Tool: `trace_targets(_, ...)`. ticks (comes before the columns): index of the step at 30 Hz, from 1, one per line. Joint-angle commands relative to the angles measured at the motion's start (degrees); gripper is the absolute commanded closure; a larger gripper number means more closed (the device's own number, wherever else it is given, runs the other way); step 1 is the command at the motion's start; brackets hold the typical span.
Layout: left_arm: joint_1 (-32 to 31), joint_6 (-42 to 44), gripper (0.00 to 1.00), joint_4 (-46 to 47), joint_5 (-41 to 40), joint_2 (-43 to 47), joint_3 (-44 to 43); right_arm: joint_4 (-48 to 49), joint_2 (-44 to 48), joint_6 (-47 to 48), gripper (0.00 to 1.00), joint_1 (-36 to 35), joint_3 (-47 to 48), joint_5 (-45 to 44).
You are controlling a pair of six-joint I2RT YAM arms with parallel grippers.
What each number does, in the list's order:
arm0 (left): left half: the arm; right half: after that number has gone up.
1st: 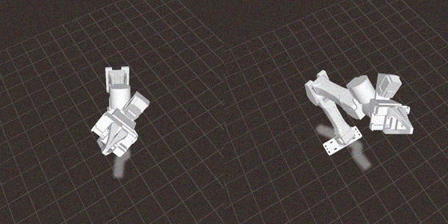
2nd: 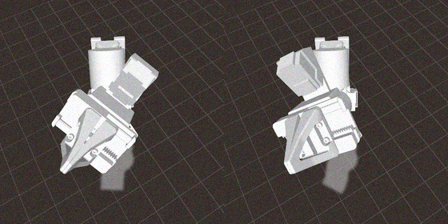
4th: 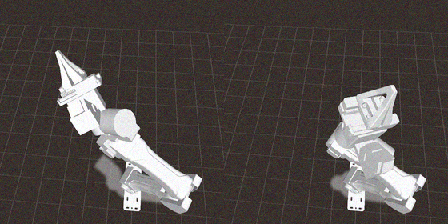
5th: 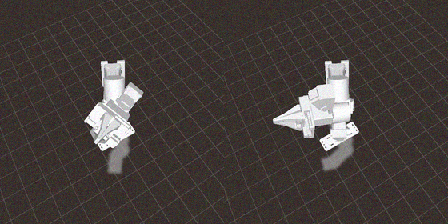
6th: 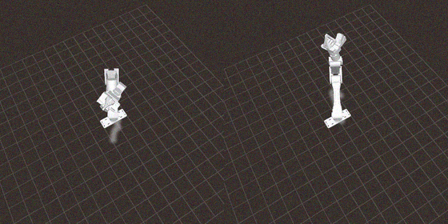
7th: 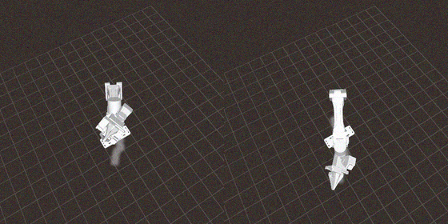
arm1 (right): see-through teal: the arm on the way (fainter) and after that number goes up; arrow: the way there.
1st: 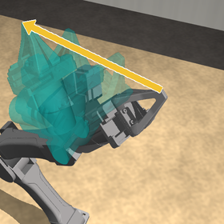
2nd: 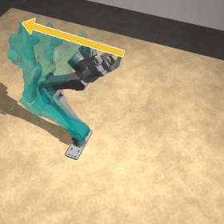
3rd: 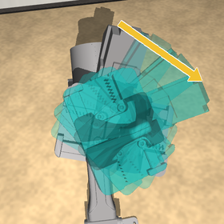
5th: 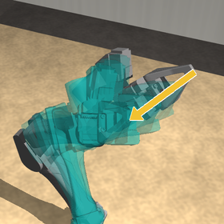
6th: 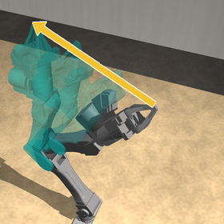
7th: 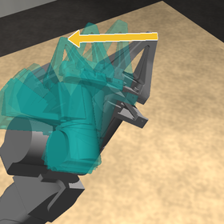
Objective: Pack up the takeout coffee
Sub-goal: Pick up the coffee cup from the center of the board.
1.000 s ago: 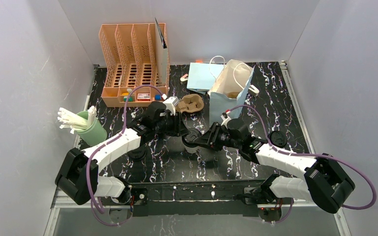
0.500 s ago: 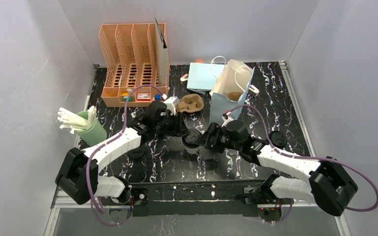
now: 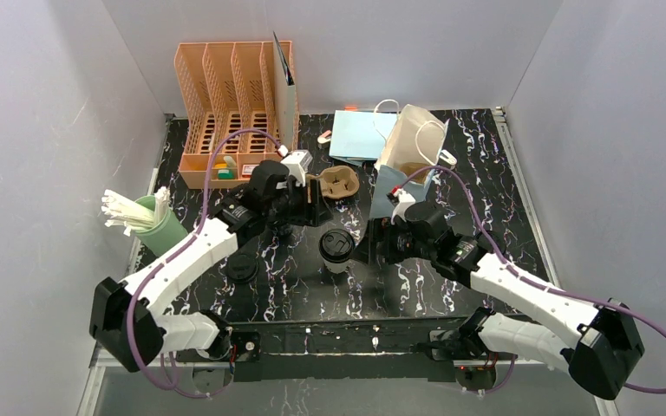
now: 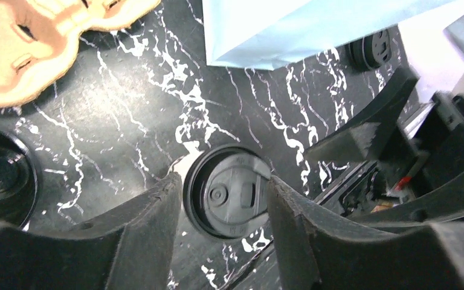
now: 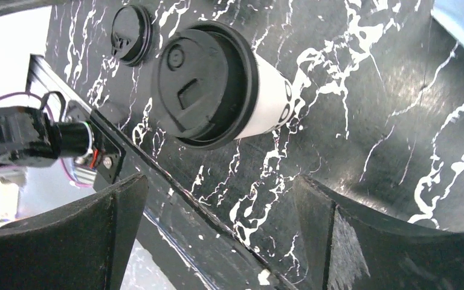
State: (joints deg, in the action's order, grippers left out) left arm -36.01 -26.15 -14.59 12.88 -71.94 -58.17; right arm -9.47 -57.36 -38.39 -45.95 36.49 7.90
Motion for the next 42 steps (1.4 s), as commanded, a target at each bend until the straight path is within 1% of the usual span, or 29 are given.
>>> trace_targets(1, -0.1, -1.9, 0.53, -2.3, -1.3, 6.3, 4.8, -3.4, 0.8, 11.5, 0.02, -2.0, 6.0, -0.4)
trace_targets(5, 0.4, -3.8, 0.58, -0.6, -1.0, 11.0, 11.1, -6.2, -2.4, 13.3, 0.02, -7.1, 11.1, -7.2)
trace_targets(10, 1.2, -7.7, 0.63, 2.2, -0.3, 16.4, 17.3, -10.9, -9.9, 15.3, 0.02, -15.0, 18.1, -19.6)
trace_targets(12, 1.3, -10.3, 0.66, 4.2, 0.3, 17.6, 19.3, -12.6, -12.5, 17.1, 0.02, -16.2, 21.0, -22.2)
trace_targets(14, 1.3, -12.8, 0.66, 6.5, 0.5, 18.9, 21.2, -13.1, -14.3, 19.5, 0.02, -16.3, 23.1, -23.3)
trace_targets(17, 1.3, -16.7, 0.63, 11.0, 0.5, 20.8, 24.6, -14.7, -17.8, 23.9, 0.02, -16.3, 26.5, -24.2)
trace_targets(20, 1.4, -19.4, 0.66, 15.0, 0.6, 21.5, 27.4, -18.1, -22.3, 26.8, 0.02, -16.3, 30.9, -24.3)
trace_targets(22, 1.4, -20.2, 0.67, 16.9, 0.6, 21.2, 27.9, -20.3, -24.7, 27.5, 0.02, -16.2, 33.0, -24.0)
trace_targets(26, 1.4, -21.0, 0.67, 18.8, 0.7, 20.6, 29.1, -21.1, -27.7, 28.1, 0.02, -16.2, 34.6, -21.6)
trace_targets(32, 1.5, -21.6, 0.67, 20.9, 2.0, 18.2, 29.3, -21.4, -29.9, 27.0, 0.02, -16.0, 35.7, -20.5)
trace_targets(38, 1.6, -21.2, 0.68, 21.4, 2.0, 16.5, 29.3, -21.1, -30.1, 26.5, 0.1, -16.0, 35.4, -21.1)
trace_targets(40, 1.6, -20.8, 0.69, 21.3, 1.7, 16.3, 29.5, -20.9, -29.9, 26.4, 0.12, -16.0, 35.2, -21.1)
trace_targets(42, 1.6, -20.8, 0.74, 21.4, 1.5, 16.0, 29.7, -20.8, -29.6, 26.2, 0.13, -16.0, 35.2, -21.1)
